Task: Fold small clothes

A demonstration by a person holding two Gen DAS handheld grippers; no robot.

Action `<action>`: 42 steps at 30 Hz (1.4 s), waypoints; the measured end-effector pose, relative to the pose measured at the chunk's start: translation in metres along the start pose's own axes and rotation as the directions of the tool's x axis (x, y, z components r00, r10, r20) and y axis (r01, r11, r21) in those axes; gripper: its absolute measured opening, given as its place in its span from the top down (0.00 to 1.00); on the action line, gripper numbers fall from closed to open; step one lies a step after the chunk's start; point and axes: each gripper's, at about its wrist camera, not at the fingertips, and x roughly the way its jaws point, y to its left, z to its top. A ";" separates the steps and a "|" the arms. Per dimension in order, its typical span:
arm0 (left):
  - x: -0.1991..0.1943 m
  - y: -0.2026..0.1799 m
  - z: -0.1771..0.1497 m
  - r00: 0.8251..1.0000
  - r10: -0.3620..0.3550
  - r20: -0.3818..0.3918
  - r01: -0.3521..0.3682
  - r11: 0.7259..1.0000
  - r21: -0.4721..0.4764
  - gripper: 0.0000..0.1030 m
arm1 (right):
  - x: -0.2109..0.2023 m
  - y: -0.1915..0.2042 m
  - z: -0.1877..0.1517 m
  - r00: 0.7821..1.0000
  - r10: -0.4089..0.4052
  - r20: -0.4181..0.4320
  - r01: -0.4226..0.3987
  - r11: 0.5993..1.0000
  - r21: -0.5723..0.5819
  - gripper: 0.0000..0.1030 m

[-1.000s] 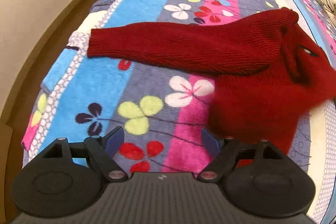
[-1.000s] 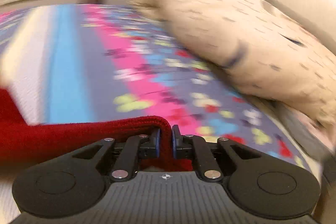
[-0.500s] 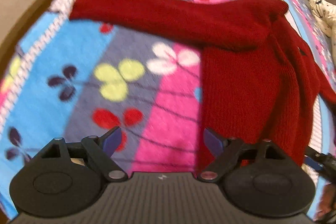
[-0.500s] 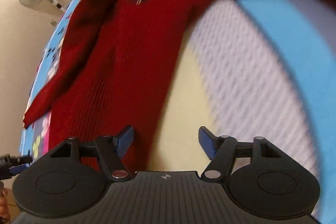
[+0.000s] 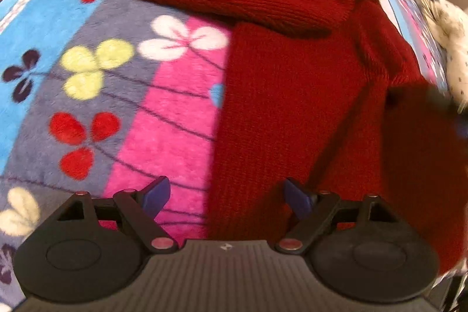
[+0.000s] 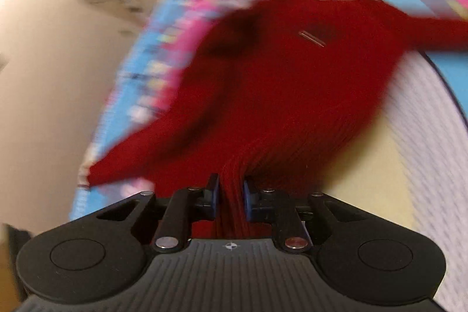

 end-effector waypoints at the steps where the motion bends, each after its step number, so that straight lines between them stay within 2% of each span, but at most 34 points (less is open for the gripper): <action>1: -0.002 0.004 0.000 1.000 0.016 0.003 -0.016 1.000 -0.007 0.14 | 0.006 0.010 0.007 0.999 0.054 0.009 -0.054 0.998 -0.038 0.64; 2: -0.004 0.009 0.000 0.999 0.039 0.009 -0.039 0.999 -0.015 0.14 | 0.008 0.018 0.012 0.991 0.133 -0.003 -0.132 0.989 -0.068 0.54; 4: -0.004 0.022 0.002 0.998 0.062 0.010 -0.062 0.998 -0.031 0.14 | 0.008 0.011 0.015 0.972 0.233 -0.039 -0.235 0.970 -0.059 0.49; 5: -0.002 0.027 0.004 0.999 0.052 0.007 -0.052 0.998 -0.040 0.14 | 0.006 -0.003 0.013 0.973 0.228 -0.044 -0.230 0.973 -0.025 0.46; 7: 0.001 0.031 0.006 0.999 0.032 0.005 -0.032 0.998 -0.051 0.12 | -0.001 -0.042 0.000 0.993 0.118 -0.025 -0.116 0.991 0.069 0.45; 9: 0.003 0.025 0.010 0.999 0.047 0.011 -0.047 0.999 -0.027 0.07 | -0.005 -0.078 -0.014 0.999 0.039 -0.037 -0.032 0.987 0.160 0.48; 10: 0.004 0.019 0.010 0.998 0.063 0.015 -0.063 0.998 -0.011 0.06 | -0.005 -0.091 -0.022 0.998 0.036 -0.058 -0.024 0.978 0.205 0.48; 13: 0.006 0.012 0.008 0.995 0.099 0.021 -0.099 0.995 0.013 0.03 | 0.002 -0.104 -0.042 0.992 0.086 -0.096 -0.053 0.953 0.298 0.48; 17: 0.006 0.012 0.007 0.994 0.104 0.022 -0.104 0.994 0.023 0.03 | 0.027 -0.089 -0.062 0.976 0.192 -0.099 -0.141 0.912 0.385 0.48; 18: 0.006 0.012 0.008 0.994 0.104 0.018 -0.104 0.994 0.023 0.03 | 0.031 -0.084 -0.063 0.978 0.196 -0.075 -0.151 0.905 0.398 0.70; 19: 0.005 0.011 0.006 0.994 0.104 0.014 -0.105 0.994 0.025 0.03 | 0.030 -0.073 -0.063 0.982 0.182 -0.045 -0.151 0.912 0.381 0.80; 20: 0.005 0.009 0.004 0.995 0.103 0.011 -0.103 0.994 0.028 0.03 | 0.022 -0.064 -0.059 0.988 0.151 -0.017 -0.137 0.934 0.329 0.85; 22: 0.005 0.007 0.002 0.995 0.099 0.005 -0.100 0.994 0.040 0.03 | -0.002 -0.051 -0.047 0.997 0.078 0.014 -0.079 0.967 0.242 0.87; 25: 0.004 0.003 -0.004 0.996 0.093 0.005 -0.094 0.995 0.046 0.03 | -0.065 -0.061 -0.037 0.996 0.026 0.081 -0.043 0.976 0.213 0.87; 27: 0.004 0.002 -0.007 0.996 0.086 0.005 -0.086 0.995 0.043 0.03 | -0.123 -0.082 -0.032 0.985 -0.078 0.151 0.049 0.981 0.185 0.87; 28: 0.003 0.002 -0.009 0.997 0.078 0.003 -0.078 0.996 0.042 0.03 | -0.151 -0.093 -0.030 0.968 -0.156 0.197 0.124 0.978 0.166 0.87; 30: 0.004 0.000 -0.011 0.996 0.085 0.003 -0.085 0.996 0.036 0.03 | -0.190 -0.114 -0.023 0.917 -0.307 0.254 0.273 0.948 0.161 0.81; 31: 0.005 -0.001 -0.011 0.996 0.084 -0.003 -0.084 0.996 0.032 0.03 | -0.200 -0.123 -0.020 0.895 -0.351 0.275 0.308 0.933 0.185 0.78; 32: 0.005 -0.003 -0.011 0.997 0.076 -0.010 -0.076 0.997 0.026 0.03 | -0.207 -0.133 -0.019 0.889 -0.368 0.271 0.318 0.924 0.212 0.63; 33: 0.004 -0.004 -0.012 0.997 0.070 -0.015 -0.070 0.997 0.019 0.03 | -0.209 -0.141 -0.021 0.895 -0.366 0.254 0.310 0.921 0.236 0.49; 35: 0.006 -0.007 -0.013 0.998 0.057 -0.027 -0.057 0.998 0.013 0.02 | -0.205 -0.155 -0.029 0.902 -0.369 0.224 0.303 0.911 0.280 0.49; 38: 0.010 -0.013 -0.012 0.996 0.075 -0.038 -0.074 0.997 0.015 0.01 | -0.197 -0.178 -0.054 0.894 -0.412 0.174 0.338 0.877 0.343 0.49; 40: 0.014 -0.018 -0.010 0.996 0.081 -0.048 -0.080 0.997 0.018 0.01 | -0.180 -0.193 -0.070 0.889 -0.438 0.129 0.349 0.834 0.428 0.49; 42: 0.016 -0.022 -0.008 0.995 0.081 -0.064 -0.080 0.997 0.014 0.01 | -0.167 -0.217 -0.081 0.895 -0.438 0.087 0.330 0.779 0.532 0.48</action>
